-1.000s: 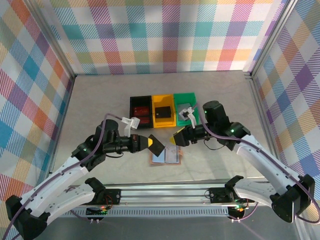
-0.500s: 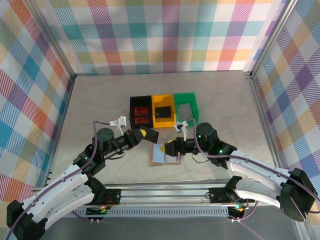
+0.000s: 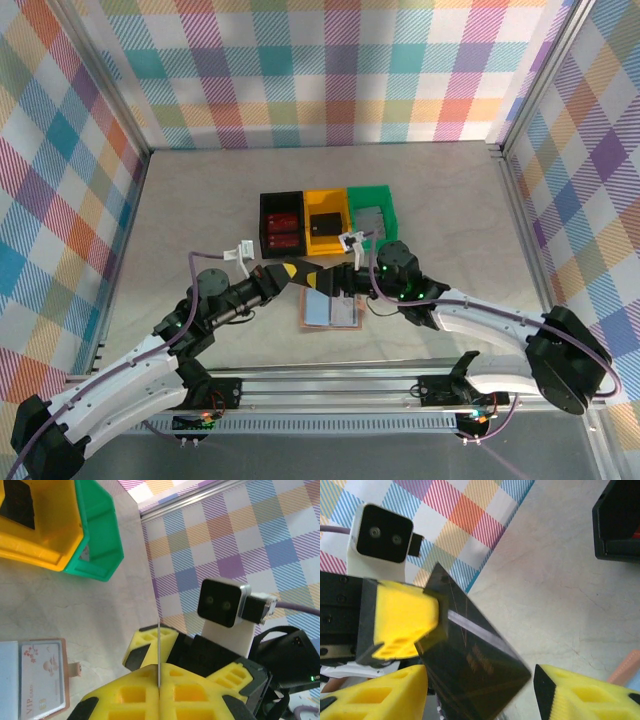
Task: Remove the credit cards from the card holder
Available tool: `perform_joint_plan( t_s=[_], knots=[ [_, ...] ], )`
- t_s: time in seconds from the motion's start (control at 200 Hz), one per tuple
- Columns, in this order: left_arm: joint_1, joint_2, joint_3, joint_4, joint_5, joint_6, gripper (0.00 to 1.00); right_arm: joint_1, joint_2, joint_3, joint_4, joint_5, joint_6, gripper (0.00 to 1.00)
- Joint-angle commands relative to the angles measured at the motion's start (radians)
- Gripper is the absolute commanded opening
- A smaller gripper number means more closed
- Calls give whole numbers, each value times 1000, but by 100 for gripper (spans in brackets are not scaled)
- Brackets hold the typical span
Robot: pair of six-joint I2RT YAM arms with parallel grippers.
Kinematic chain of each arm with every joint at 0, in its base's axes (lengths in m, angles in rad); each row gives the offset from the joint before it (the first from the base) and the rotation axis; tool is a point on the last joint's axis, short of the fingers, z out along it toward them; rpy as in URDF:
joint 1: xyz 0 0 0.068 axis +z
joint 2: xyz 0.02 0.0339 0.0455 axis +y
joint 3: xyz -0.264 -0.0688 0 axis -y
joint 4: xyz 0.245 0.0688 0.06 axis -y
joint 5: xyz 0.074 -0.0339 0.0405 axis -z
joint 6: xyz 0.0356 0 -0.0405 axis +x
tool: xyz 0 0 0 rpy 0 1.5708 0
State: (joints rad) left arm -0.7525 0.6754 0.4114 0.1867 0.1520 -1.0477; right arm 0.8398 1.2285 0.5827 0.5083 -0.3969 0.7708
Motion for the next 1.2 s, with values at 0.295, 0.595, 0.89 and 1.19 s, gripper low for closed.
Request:
perform_joint_plan(
  t_s=[0.295, 0.595, 0.89, 1.19],
  knots=[
    [-22, -54, -38, 34, -73, -15, 0, 2, -4, 46, 80, -34, 2, 35],
    [-23, -46, -59, 89, -101, -41, 0, 19, -13, 53, 89, -72, 13, 45],
    [-23, -66, -62, 73, -124, -40, 0, 27, -12, 65, 81, -96, 16, 21],
    [-23, -51, -54, 66, -121, -28, 19, 26, -43, 75, 39, -31, 2, 0]
  ],
)
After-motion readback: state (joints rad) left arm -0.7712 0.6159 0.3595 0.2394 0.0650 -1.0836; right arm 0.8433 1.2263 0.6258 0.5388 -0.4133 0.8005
